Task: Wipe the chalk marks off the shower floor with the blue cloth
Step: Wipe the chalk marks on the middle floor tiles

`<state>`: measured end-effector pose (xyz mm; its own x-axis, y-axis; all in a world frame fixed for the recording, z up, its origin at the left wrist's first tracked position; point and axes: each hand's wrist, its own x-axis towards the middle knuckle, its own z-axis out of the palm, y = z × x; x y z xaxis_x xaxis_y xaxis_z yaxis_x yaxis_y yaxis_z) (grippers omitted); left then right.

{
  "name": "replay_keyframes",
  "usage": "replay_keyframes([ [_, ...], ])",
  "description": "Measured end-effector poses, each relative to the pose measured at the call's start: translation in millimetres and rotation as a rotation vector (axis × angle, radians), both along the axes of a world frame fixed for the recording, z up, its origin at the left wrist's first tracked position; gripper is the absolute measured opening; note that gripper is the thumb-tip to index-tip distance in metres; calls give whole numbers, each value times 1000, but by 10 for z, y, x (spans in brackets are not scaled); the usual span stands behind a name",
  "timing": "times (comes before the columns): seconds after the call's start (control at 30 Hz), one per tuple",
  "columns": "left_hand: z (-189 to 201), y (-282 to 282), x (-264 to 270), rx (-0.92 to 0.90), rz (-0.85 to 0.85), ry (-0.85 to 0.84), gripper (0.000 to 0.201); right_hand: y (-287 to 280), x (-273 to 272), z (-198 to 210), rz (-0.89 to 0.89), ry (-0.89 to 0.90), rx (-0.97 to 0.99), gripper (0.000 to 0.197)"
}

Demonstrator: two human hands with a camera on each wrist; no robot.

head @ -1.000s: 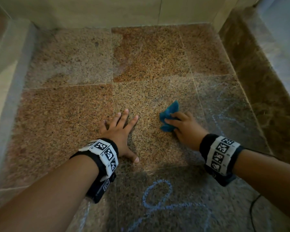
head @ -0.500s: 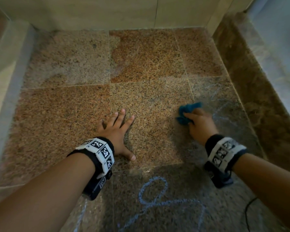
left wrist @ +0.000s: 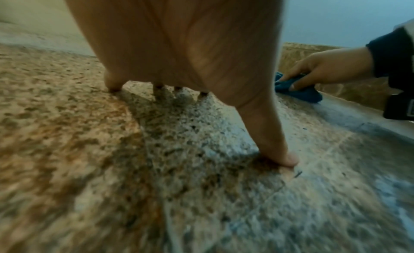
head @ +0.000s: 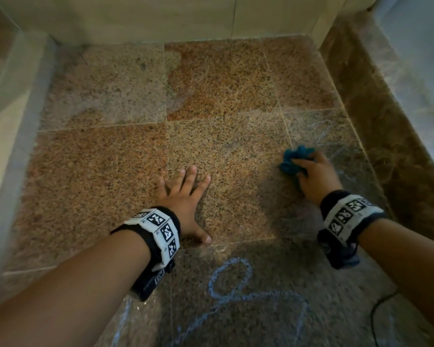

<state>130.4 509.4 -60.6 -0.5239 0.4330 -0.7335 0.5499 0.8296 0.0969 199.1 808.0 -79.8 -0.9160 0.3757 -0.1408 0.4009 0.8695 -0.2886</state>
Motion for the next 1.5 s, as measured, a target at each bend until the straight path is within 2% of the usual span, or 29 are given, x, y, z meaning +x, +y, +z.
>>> replay_keyframes([
  [0.1,-8,8,0,-5,10,-7,140,-343,108,-15,90,-19,13,39],
  [0.23,-18,22,4,-9,10,9,142,-1073,450,-16,465,52,-17,30],
  [0.37,-30,0,1,-5,-2,31,141,-1191,568,-32,669,-57,-102,35],
  [0.43,-36,-28,3,8,-13,41,140,-1026,450,35,652,-85,-29,41],
  [0.57,-26,-57,2,26,-17,34,138,-808,205,74,404,-53,-26,40],
  [0.67,-20,-56,-20,26,-20,34,138,-1056,293,131,483,-43,-84,29],
  [0.7,-22,-59,-27,27,-24,37,137,-1165,385,133,529,16,-156,26],
  [0.77,-17,-60,-32,22,-29,39,137,-1322,534,98,739,-47,-163,35],
  [0.8,-14,-61,-35,20,-30,37,136,-1311,559,57,774,-92,-167,40],
  [0.87,1,-56,-40,19,-29,30,136,-1170,486,59,650,-97,-202,40],
  [0.97,44,-25,-26,69,-47,-10,131,-835,265,79,379,15,-215,36],
  [1.03,79,1,-20,134,-108,-48,124,-597,162,77,222,-18,-157,37],
  [1.13,124,-79,-78,145,-125,-21,120,-552,84,97,124,-96,-129,41],
  [1.23,93,-286,-155,32,-43,38,129,-871,-86,146,204,-10,-209,47],
  [1.33,35,-392,-139,-28,-14,26,135,-1251,-339,143,338,66,-240,48],
  [1.4,14,-411,-107,-17,9,22,136,-1446,-458,125,383,7,-226,48],
  [1.5,10,-428,-88,13,31,28,139,-1544,-521,-81,486,-136,-103,50],
])
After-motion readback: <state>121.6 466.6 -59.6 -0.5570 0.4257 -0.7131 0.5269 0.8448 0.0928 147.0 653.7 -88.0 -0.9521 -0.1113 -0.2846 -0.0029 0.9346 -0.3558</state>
